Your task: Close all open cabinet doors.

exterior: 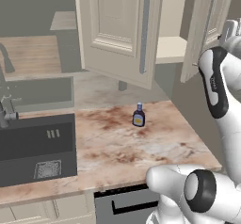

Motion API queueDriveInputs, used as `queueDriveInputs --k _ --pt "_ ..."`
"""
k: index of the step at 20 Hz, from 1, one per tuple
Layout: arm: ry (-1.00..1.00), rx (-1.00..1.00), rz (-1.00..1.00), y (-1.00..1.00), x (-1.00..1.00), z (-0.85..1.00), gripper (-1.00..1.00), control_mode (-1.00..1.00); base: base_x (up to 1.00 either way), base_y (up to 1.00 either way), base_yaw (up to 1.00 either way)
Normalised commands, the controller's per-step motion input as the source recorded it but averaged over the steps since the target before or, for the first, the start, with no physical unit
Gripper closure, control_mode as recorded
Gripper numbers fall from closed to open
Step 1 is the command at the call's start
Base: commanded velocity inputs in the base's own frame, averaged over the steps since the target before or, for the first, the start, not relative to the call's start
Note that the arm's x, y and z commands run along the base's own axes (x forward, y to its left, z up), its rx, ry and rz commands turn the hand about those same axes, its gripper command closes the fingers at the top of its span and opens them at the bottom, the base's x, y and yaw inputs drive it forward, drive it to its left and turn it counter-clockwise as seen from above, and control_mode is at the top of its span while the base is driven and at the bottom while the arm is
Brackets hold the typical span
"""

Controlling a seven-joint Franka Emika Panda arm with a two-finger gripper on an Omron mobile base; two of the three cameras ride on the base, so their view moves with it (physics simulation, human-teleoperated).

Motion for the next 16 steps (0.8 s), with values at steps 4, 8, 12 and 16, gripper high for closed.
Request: queueDriveInputs --k 4,8,12,16 --pt "0.0 0.0 0.03 1.0 0.19 -0.14 -1.0 -1.0 0.0 0.0 0.0" --pt "0.0 0.0 0.06 0.97 0.22 -0.08 -1.0 -1.0 0.0 0.0 0.0" --pt "0.0 0.0 0.14 0.8 0.59 0.0 -1.0 -1.0 0.0 0.0 0.0" --pt "0.0 0.0 0.23 0.65 0.87 0.0 -1.0 -1.0 0.0 0.0 0.0"
